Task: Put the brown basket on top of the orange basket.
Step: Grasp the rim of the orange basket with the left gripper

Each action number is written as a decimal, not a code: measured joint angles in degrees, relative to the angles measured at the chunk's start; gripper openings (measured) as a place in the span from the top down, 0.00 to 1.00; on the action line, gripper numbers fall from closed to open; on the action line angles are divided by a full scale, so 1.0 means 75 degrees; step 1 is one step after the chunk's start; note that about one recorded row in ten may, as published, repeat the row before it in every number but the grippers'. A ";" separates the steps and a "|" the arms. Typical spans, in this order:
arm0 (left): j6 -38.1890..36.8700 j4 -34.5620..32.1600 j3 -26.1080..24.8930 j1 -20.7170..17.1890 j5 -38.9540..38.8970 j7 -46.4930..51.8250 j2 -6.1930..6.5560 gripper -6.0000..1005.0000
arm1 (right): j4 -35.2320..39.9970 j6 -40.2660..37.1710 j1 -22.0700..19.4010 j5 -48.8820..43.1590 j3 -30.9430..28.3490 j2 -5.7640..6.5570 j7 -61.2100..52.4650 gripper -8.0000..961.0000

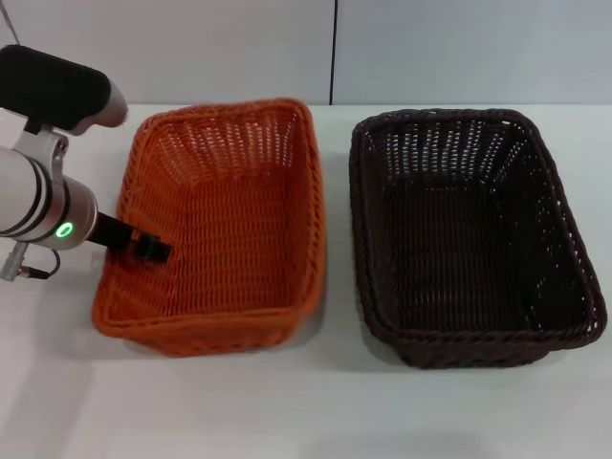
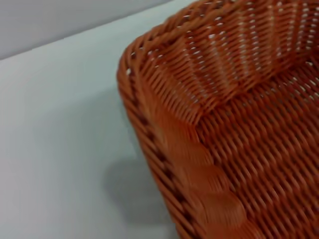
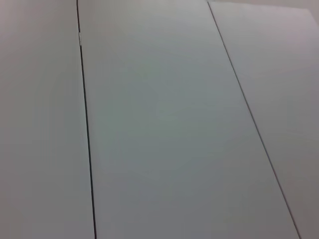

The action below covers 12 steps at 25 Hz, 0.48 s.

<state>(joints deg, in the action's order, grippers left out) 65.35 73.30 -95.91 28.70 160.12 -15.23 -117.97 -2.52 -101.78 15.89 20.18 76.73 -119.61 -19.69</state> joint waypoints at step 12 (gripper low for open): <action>0.0031 0.0635 0.0093 -0.0265 0.0178 -0.0185 -0.0014 0.57 | -0.0003 -0.0014 -0.0040 -0.0008 -0.0006 0.0000 0.0000 0.23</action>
<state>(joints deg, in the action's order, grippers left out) 65.58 78.06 -95.22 26.71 161.45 -16.62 -118.07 -2.55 -101.89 15.58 20.12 76.68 -119.61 -19.68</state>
